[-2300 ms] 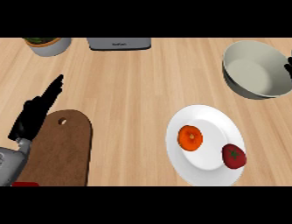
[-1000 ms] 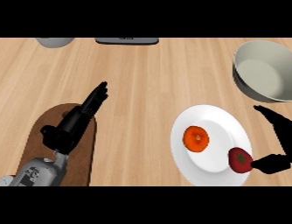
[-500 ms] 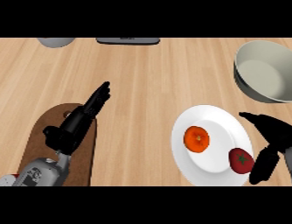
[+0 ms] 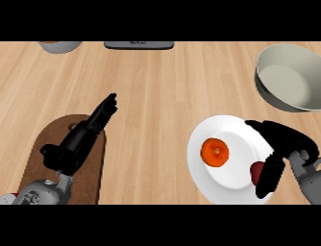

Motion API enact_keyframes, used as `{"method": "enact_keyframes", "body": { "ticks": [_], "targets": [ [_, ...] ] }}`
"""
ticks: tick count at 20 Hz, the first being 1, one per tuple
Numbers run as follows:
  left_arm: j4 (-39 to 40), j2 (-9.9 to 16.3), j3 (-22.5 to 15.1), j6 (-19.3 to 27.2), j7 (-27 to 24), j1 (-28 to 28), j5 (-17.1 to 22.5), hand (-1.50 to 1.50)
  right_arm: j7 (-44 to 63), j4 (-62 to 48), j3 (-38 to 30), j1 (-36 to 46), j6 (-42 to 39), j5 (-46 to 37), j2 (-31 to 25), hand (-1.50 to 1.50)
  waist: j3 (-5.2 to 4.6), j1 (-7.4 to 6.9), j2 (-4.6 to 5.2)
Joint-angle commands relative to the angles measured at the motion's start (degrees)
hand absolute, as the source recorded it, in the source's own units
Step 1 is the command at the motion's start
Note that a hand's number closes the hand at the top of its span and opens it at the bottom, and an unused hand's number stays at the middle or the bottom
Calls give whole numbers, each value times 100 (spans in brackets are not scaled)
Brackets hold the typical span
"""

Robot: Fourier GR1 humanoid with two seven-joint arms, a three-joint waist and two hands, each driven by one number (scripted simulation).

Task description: Pick the tomato from the plate and place it in the bowl

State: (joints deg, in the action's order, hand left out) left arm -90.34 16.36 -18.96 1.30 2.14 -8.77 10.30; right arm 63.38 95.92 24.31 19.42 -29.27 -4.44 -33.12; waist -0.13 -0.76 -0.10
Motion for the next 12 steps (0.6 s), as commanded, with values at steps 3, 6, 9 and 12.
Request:
{"method": "enact_keyframes", "body": {
  "ticks": [3, 6, 9, 12],
  "targets": [
    [48, -285, -64, 132, 57, -52, -173, 0, 925, -204, 238, 313, -397, -167, 66, -150, 7, 57, 10],
    [-296, -138, -50, -12, 190, 159, -169, 0, 939, -79, 445, 223, -42, -628, 345, -150, 9, 33, 1],
    [-19, -65, 249, -175, 0, 30, -85, 0, 721, -94, 618, 73, 133, -1148, 444, -150, 9, 47, 9],
    [-246, -141, 289, -95, 293, -21, -137, 0, 696, 413, 543, -308, 163, -1382, 363, -150, 11, 81, -5]
  ]
}}
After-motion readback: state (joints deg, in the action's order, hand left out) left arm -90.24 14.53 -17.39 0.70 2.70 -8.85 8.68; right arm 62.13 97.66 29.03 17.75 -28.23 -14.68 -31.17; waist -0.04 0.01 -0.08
